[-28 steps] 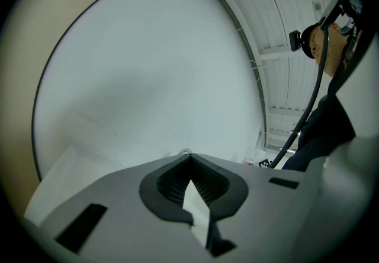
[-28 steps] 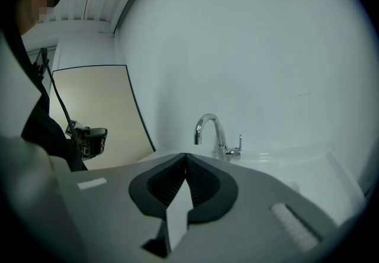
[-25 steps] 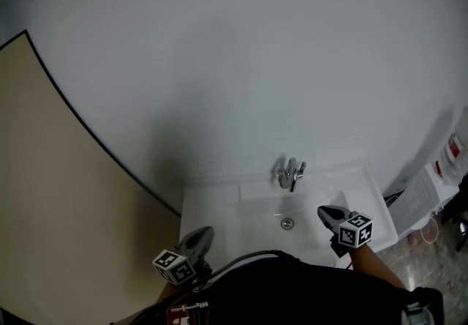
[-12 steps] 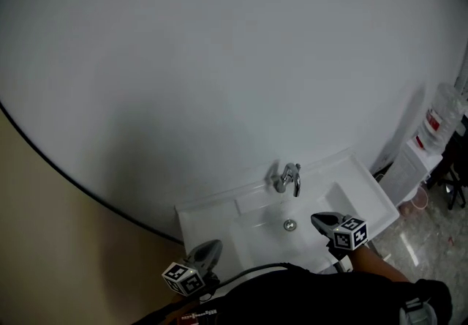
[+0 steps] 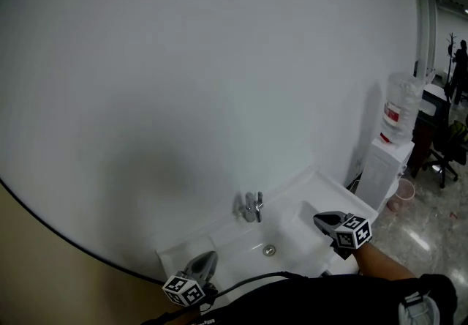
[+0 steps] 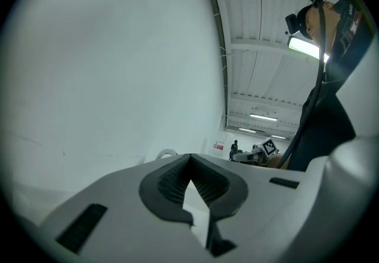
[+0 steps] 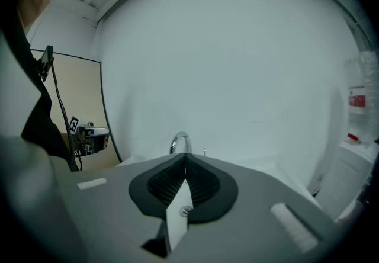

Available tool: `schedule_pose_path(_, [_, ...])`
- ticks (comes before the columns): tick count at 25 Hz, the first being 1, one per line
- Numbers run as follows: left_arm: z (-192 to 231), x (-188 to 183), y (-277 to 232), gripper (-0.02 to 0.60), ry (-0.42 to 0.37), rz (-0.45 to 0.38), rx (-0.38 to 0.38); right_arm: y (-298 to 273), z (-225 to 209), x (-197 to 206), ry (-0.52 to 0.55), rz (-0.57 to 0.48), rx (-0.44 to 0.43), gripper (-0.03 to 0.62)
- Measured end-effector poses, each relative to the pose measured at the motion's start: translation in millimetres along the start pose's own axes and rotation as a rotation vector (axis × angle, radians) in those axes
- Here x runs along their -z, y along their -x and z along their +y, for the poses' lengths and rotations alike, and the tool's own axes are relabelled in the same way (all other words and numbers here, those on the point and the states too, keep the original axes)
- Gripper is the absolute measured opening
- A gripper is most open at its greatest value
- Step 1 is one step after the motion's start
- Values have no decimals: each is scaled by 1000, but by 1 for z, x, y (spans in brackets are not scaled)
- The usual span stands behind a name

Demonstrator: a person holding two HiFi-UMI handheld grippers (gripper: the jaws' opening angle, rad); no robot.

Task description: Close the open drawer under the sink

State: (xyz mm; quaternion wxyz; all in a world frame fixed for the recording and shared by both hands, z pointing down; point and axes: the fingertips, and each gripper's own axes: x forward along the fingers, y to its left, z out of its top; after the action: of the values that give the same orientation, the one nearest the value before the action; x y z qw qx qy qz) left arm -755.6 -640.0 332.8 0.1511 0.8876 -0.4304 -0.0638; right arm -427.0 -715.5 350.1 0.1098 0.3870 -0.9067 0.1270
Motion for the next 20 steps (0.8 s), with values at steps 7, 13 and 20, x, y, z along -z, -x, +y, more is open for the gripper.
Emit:
schedule_pose_path(7, [-83, 31, -83, -2, -71, 92, 75, 110, -76, 10, -7, -58, 130, 2])
schedule_pose_path(13, [-166, 81, -169, -2, -66, 210, 198, 195, -141, 47, -85, -87, 243, 2])
schedule_pose_path(20, [-245, 140, -244, -2, -77, 358, 366, 266, -190, 114, -217, -105, 375, 2])
